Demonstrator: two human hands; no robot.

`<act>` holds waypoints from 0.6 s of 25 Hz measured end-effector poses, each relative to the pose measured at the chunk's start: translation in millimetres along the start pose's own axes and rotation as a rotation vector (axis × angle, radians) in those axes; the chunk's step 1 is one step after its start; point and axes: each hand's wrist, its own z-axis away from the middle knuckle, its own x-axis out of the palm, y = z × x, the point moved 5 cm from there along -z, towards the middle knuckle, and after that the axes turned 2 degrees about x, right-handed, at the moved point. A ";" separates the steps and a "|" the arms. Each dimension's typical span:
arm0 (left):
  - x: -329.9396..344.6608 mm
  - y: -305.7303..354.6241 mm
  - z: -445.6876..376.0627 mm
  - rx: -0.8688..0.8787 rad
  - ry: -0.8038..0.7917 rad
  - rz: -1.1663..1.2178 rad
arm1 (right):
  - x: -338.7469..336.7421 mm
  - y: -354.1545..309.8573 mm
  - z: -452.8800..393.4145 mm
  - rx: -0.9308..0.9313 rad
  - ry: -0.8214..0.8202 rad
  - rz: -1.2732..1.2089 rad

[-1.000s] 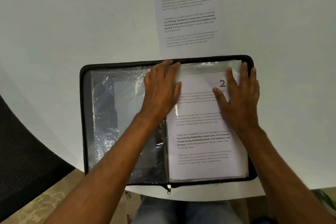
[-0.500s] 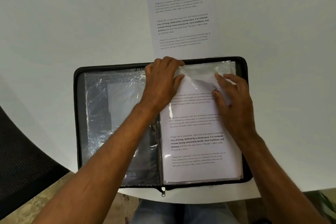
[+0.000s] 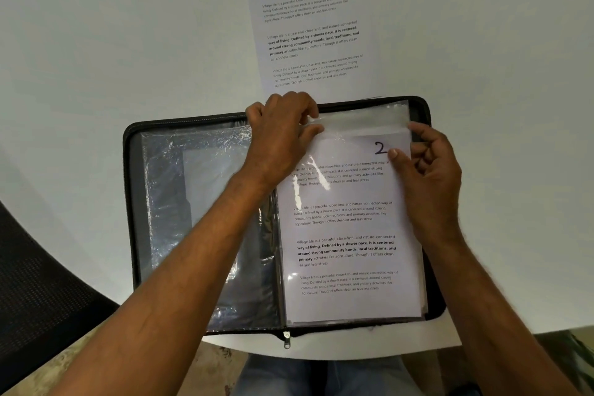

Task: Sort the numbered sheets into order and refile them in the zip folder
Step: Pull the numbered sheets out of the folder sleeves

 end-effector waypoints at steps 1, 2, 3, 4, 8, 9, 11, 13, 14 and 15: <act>0.4 -0.3 -0.8 0.016 -0.002 -0.012 | 0.4 0.8 -0.1 0.001 0.002 0.002; 0.7 0.0 -1.3 0.033 -0.005 -0.025 | 0.5 1.3 0.2 0.002 0.004 0.001; 0.9 0.0 -2.1 0.045 -0.004 -0.041 | 0.5 2.3 -0.2 0.006 0.009 0.001; 1.4 -0.6 -2.9 0.053 -0.001 -0.049 | 0.8 3.2 -0.8 0.014 0.012 -0.002; 2.2 -4.2 -5.5 0.081 0.038 -0.030 | 1.9 6.3 -2.7 0.030 0.016 0.005; 2.0 -4.2 -5.9 0.090 0.047 -0.026 | 2.1 6.5 -3.2 0.034 0.014 0.007; 1.3 -4.3 -4.9 0.101 0.066 -0.016 | 2.5 7.0 -4.3 0.052 0.010 -0.002; -0.9 -4.4 -2.3 0.101 0.094 -0.009 | 3.5 6.3 -4.8 0.065 0.016 -0.008; -1.8 -4.9 -0.8 0.103 0.105 -0.004 | 4.3 6.2 -4.6 0.071 0.021 -0.009; -2.7 -5.7 0.4 0.106 0.108 0.004 | 5.4 5.7 -4.4 0.076 0.030 -0.010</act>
